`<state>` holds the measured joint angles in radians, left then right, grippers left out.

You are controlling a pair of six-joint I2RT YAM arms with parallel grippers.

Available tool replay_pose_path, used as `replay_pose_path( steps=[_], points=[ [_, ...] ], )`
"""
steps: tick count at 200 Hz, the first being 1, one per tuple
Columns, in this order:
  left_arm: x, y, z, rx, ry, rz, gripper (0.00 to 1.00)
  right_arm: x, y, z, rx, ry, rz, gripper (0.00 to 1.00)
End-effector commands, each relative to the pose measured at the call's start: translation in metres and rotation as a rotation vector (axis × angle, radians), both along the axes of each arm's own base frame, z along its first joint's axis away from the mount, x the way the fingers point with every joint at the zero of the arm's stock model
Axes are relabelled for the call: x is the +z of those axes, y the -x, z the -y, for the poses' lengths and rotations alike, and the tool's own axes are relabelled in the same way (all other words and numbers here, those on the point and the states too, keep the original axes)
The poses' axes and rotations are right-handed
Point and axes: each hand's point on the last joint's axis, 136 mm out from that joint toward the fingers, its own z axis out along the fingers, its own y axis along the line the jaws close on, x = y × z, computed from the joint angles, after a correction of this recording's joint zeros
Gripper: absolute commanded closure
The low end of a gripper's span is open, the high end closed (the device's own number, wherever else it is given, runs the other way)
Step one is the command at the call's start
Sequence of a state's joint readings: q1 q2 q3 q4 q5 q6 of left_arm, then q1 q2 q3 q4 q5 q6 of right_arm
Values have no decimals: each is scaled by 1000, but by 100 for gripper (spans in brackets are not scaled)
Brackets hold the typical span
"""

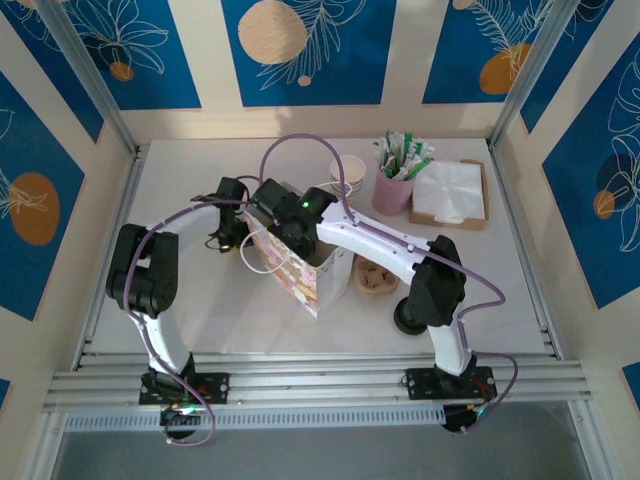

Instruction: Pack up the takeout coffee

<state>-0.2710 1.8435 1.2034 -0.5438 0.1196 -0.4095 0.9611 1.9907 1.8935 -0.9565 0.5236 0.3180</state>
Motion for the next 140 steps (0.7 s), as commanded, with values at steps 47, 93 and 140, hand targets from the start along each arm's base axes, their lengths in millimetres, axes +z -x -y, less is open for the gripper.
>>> replay_pose_path(
  steps=[47, 93, 140],
  points=[
    [4, 1, 1, -24, -26, -1, 18, -55, 20, 18, -32, 117, -157, 49],
    [3, 1, 2, -26, -25, -3, 18, -26, 14, 12, -22, 51, -80, 49],
    [3, 1, 2, -27, -25, -5, 18, 22, 4, -6, 14, -93, 44, 49]
  ],
)
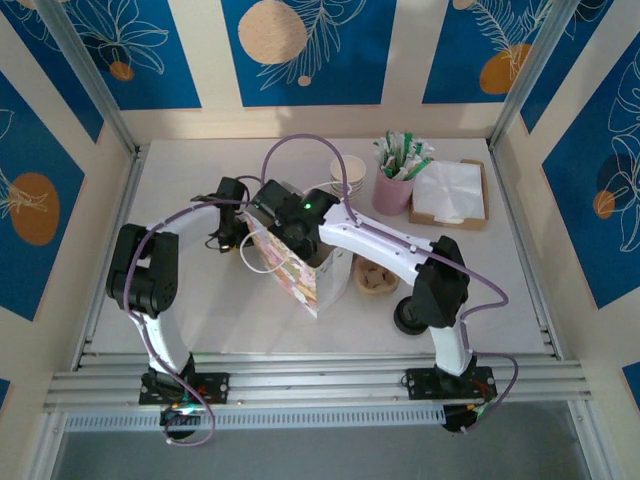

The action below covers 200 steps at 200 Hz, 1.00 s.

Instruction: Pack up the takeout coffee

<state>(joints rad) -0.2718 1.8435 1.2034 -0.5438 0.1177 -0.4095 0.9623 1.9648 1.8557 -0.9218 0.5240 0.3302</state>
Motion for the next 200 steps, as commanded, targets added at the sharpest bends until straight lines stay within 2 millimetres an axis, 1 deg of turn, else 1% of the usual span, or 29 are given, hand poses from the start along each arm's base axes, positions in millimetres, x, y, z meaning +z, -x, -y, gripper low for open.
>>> replay_pose_path(
  steps=[1, 13, 28, 65, 107, 117, 129, 154, 169, 180, 200],
  points=[
    [3, 1, 2, -27, -23, -4, 18, 20, 3, -6, 24, -69, 35, 49],
    [2, 1, 2, -27, -24, -6, 18, 23, 2, -9, 31, -90, 48, 49],
    [4, 1, 3, -27, -24, -2, 18, 18, 1, -9, 28, -85, 42, 49],
    [3, 1, 2, -30, -27, -4, 18, -14, 0, -2, 12, -11, -21, 49],
    [3, 1, 2, -30, -27, -4, 18, -47, 10, 11, 5, 107, -100, 49],
    [3, 1, 3, -30, -27, -4, 18, -51, 12, 13, 5, 127, -111, 49],
    [3, 1, 2, -30, -28, -3, 18, -51, 13, 14, 3, 132, -110, 49],
    [4, 1, 3, -30, -26, -1, 18, -39, 9, 10, 10, 102, -85, 49],
    [4, 1, 2, -30, -28, -3, 18, -36, 7, 10, 6, 99, -85, 49],
    [4, 1, 3, -32, -28, -2, 18, -39, 9, 9, 8, 104, -95, 49],
    [5, 1, 2, -30, -31, 2, 18, -52, 14, 11, 4, 123, -136, 49]
  ],
)
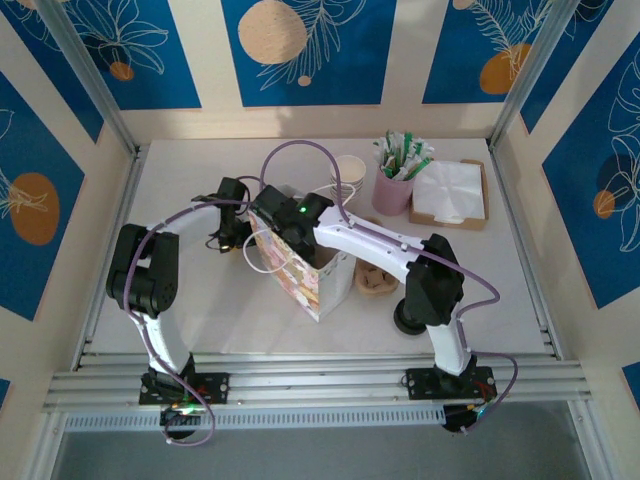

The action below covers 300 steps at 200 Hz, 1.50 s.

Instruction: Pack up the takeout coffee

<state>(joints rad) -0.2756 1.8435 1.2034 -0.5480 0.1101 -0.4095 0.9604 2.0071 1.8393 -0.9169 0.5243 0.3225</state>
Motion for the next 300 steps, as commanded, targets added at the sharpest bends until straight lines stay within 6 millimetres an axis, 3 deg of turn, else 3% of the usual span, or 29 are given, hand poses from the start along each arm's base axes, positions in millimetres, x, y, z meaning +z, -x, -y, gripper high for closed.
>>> replay_pose_path(
  steps=[1, 129, 184, 223, 300],
  points=[
    [6, 0, 2, -28, -23, 4, 18, -29, 15, 10, -3, 77, -110, 49],
    [13, -4, -6, -21, -67, 39, 19, -108, 60, 40, -52, 210, -310, 48],
    [14, -4, -7, -21, -70, 43, 19, -129, 78, 43, -53, 256, -350, 48],
    [15, -4, -7, -18, -71, 45, 19, -108, 64, 35, -70, 218, -286, 47],
    [18, -5, -8, -17, -75, 53, 19, -31, 27, 12, -98, 62, -118, 37]
  ],
)
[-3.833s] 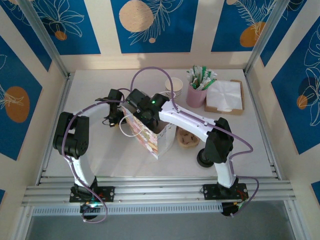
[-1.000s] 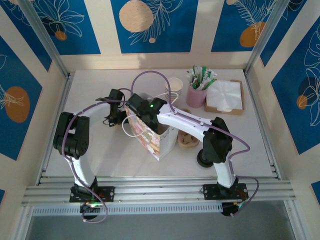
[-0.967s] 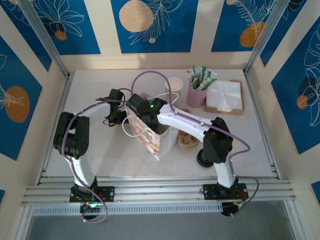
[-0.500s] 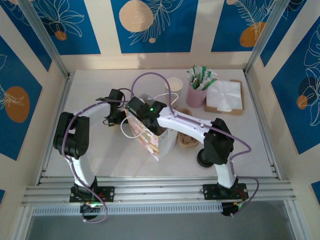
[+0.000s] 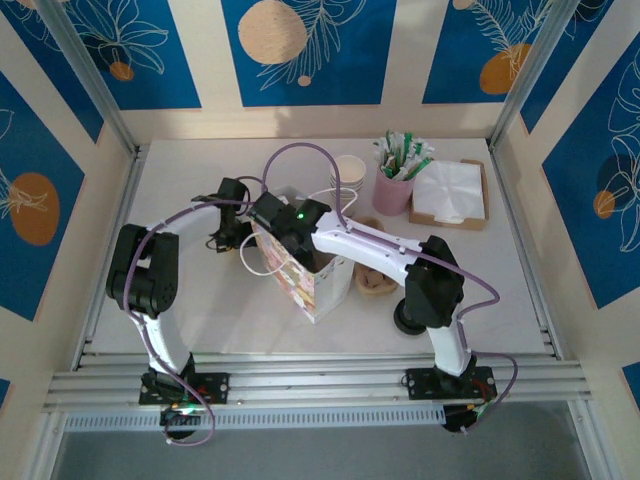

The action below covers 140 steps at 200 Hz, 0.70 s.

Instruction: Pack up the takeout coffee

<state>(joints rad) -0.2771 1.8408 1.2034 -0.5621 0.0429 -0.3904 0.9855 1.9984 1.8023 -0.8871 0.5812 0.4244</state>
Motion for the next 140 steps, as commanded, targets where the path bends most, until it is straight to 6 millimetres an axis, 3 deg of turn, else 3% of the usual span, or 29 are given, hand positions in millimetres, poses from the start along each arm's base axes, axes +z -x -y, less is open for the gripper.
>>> replay_pose_path(
  steps=[1, 66, 140],
  points=[
    [20, -5, 3, -17, -5, 43, 19, -27, 24, 13, -12, 73, -148, 37],
    [22, -5, 1, -16, -18, 50, 19, 6, 17, 11, -22, 21, -96, 21],
    [27, -6, -3, -16, -43, 71, 19, 30, 21, 13, -25, -7, -87, 13]
  ],
)
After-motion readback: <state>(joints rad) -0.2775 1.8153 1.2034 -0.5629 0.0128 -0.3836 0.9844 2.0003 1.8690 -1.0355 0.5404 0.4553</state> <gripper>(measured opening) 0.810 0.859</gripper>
